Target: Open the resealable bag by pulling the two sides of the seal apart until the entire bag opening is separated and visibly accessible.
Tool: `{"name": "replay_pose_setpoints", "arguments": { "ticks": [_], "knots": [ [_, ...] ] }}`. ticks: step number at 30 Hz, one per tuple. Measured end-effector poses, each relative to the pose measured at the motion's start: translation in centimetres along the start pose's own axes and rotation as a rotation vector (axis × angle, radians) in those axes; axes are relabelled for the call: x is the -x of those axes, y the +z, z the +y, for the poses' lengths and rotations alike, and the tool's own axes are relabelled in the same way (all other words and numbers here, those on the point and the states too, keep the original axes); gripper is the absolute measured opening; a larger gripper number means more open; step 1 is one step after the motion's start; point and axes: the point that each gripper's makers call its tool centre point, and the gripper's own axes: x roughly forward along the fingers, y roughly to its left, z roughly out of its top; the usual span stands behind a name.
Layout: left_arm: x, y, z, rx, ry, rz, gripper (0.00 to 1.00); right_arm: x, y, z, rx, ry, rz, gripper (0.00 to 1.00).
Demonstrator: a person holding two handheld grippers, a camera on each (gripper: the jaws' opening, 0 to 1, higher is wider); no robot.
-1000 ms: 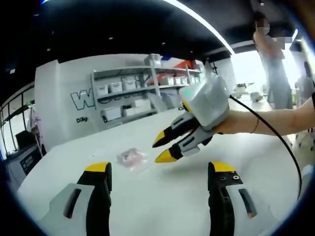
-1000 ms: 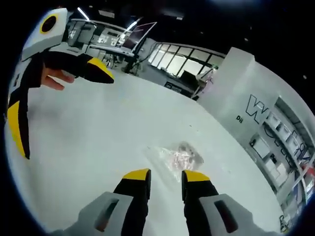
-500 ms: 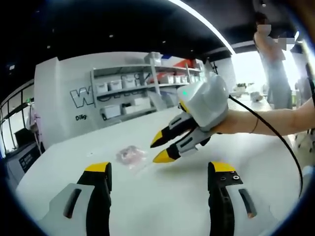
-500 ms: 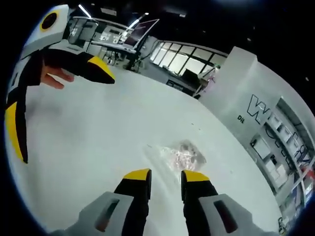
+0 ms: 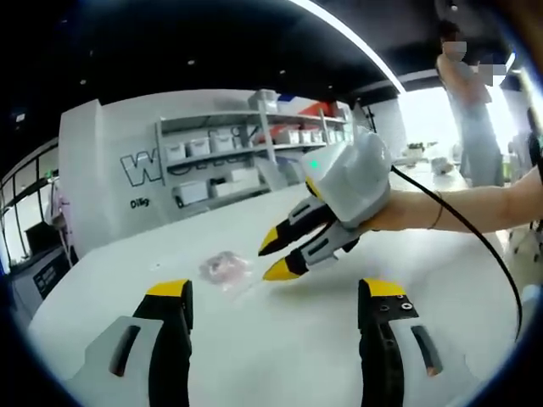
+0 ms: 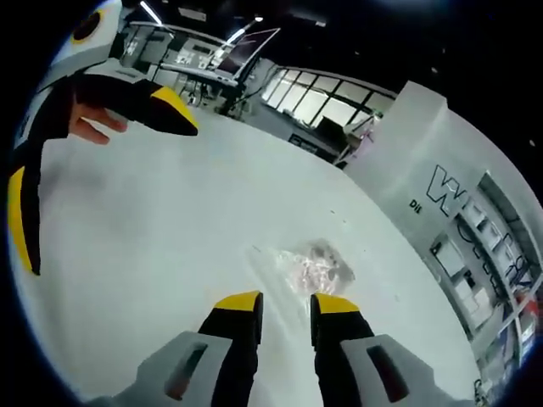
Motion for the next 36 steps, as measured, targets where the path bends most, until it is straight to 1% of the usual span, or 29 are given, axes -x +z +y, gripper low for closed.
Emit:
{"name": "replay_pose_setpoints", "arguments": {
  "ticks": [8,17,23,36],
  "knots": [
    [0.1,0.0,0.2,-0.001,0.002,0.003,0.79,-0.6,-0.1,-0.1,0.021,-0.002,0.007,0.17],
    [0.3,-0.2,0.0,-0.003,0.001,0.004,0.79,-0.7,-0.2,-0.2,0.022,-0.004,0.010,0.16],
    [0.4,-0.3,0.0,-0.005,0.002,0.007,0.79,-0.9,-0.5,-0.2,0.030,-0.004,0.020,0.14],
    [0.3,-0.4,0.1,-0.011,0.006,0.011,0.78,-1.7,-0.6,0.1,0.053,0.001,0.032,0.11]
  ]
}}
